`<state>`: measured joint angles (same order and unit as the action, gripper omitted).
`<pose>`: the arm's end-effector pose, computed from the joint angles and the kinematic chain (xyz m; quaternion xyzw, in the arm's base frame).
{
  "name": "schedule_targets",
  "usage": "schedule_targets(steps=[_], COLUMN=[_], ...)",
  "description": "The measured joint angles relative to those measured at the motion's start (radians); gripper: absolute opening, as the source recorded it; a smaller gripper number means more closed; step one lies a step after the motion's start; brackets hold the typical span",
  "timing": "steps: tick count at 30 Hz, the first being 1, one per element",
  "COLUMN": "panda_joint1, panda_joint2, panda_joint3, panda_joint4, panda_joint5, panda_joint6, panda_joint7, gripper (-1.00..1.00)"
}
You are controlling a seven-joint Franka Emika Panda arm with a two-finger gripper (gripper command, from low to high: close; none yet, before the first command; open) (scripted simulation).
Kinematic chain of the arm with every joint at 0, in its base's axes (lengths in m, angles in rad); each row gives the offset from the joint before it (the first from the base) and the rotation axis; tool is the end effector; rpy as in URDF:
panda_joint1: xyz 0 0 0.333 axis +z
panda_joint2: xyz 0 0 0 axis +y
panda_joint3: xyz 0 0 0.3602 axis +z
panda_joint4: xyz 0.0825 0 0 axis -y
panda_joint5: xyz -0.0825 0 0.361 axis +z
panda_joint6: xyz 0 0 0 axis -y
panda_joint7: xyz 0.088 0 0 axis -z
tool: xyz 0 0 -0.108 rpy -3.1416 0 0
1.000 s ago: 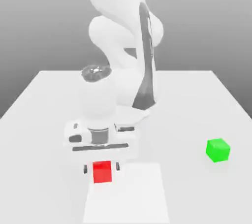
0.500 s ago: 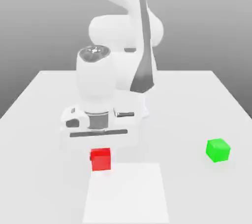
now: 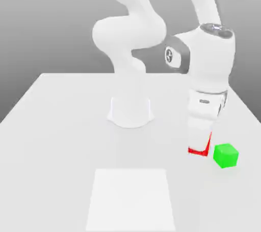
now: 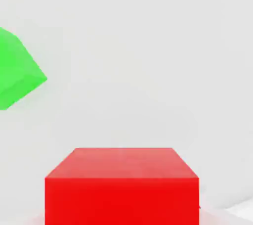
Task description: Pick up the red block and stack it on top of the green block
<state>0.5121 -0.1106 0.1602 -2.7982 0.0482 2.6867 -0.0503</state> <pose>0.2851 0.2239 0.3033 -0.9430 -0.3327 0.0015 0.0014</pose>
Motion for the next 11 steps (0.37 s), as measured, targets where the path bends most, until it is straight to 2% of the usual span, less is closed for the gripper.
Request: schedule_targets(steps=[3,7,8,11], panda_joint1=[0.091,0.121,0.124,0.124], panda_joint2=[0.045,0.188,0.214,0.214], panda_joint3=[0.067,0.052,0.041,0.041], panda_joint4=[0.017,0.029,0.03,0.03], panda_joint5=[-0.013,-0.107,-0.127,-0.127], panda_joint6=[0.028,0.156,0.18,0.18], panda_joint7=[-0.081,-0.038,-0.024,-0.024], gripper=[-1.0,-1.0,1.0,1.0])
